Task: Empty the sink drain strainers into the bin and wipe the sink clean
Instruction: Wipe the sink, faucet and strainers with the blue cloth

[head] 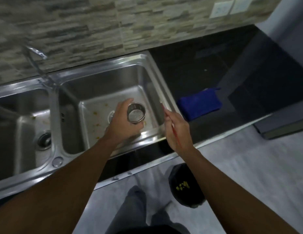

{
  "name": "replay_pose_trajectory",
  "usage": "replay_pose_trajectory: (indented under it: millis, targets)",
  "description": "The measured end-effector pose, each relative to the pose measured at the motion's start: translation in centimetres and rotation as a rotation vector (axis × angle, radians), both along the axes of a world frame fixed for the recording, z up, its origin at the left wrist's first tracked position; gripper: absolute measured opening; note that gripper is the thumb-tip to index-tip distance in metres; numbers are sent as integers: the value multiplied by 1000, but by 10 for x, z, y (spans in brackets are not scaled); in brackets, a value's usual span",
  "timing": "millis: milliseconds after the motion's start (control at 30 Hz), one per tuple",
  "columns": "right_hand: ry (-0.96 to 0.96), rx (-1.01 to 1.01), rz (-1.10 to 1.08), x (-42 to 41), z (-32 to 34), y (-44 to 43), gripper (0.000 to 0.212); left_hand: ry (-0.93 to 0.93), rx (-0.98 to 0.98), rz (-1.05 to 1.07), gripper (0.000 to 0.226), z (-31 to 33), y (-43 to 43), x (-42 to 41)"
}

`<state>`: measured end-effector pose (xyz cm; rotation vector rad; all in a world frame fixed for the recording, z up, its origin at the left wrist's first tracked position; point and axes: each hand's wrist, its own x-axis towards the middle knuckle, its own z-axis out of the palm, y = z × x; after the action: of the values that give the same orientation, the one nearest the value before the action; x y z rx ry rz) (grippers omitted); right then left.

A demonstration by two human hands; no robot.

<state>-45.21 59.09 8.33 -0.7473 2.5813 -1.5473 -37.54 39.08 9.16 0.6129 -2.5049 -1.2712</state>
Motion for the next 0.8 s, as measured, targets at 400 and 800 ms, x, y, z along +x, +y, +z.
replay_pose_trajectory:
  millis: [400, 800]
  targets:
    - [-6, 520, 159, -25, -79, -63, 46, -319, 41, -119, 79, -96, -98, -3]
    - [28, 690, 195, -21, -62, -74, 36, -550, -29, -176, 95, -174, -92, -53]
